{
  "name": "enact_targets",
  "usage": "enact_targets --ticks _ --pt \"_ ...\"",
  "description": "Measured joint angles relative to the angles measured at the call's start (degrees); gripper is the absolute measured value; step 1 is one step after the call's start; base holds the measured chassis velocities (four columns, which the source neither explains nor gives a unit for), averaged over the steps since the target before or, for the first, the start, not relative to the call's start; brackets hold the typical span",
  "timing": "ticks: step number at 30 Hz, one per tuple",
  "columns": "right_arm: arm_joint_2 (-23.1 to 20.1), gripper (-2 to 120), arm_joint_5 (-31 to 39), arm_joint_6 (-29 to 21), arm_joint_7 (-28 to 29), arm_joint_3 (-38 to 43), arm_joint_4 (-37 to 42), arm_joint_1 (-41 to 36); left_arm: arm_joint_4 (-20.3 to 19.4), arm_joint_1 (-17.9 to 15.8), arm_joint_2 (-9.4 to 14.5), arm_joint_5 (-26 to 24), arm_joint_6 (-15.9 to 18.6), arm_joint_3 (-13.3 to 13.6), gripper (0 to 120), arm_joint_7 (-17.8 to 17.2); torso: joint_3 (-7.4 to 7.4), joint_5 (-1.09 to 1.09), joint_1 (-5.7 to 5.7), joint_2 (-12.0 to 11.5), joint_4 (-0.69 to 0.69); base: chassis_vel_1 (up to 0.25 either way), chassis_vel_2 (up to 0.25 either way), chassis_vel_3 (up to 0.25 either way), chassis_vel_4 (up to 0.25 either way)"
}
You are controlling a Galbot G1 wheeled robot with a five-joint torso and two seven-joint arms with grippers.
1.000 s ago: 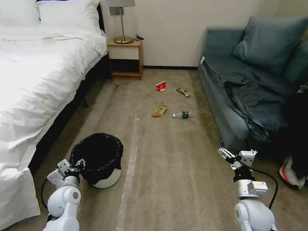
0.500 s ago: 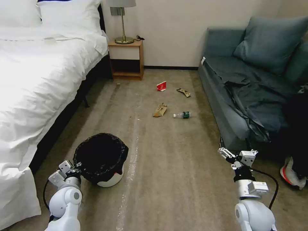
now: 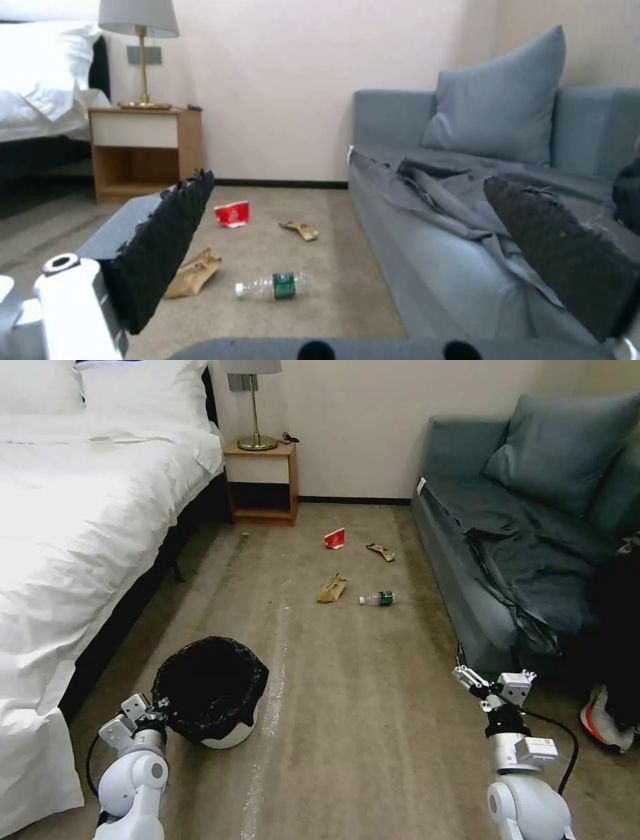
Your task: Pick up the trash bin, then pick up the garbage on the floor and place it into the trash bin.
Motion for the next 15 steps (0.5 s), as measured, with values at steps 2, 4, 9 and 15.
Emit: enact_targets --ticks 2,4,9,15 --pt "0.0 100 0.2 0.1 -0.1 -0.1 0.2 0.0 -1.5 0.5 0.0 2.5 -0.2 -0.2 4 0.0 0.00 0.00 0.00 0.0 0.00 0.000 0.000 0.000 0.000" --pt "-0.1 100 0.1 0.2 -0.2 -0.2 0.3 0.1 -2.5 0.8 0.1 3.4 -0.3 -0.3 4 0.0 0.00 0.00 0.00 0.0 0.00 0.000 0.000 0.000 0.000" --pt "0.0 100 -2.2 1.5 0.4 -0.5 -0.3 0.8 -6.3 1.8 0.4 5.7 -0.2 -0.2 4 0.0 -0.01 0.02 0.00 0.0 0.00 0.000 0.000 0.000 0.000" --pt "0.0 100 -4.5 2.7 1.5 -0.7 -1.0 1.1 -10.0 3.1 0.6 6.3 0.2 0.3 4 0.0 -0.01 0.02 0.00 0.0 0.01 0.000 0.000 0.000 0.000"
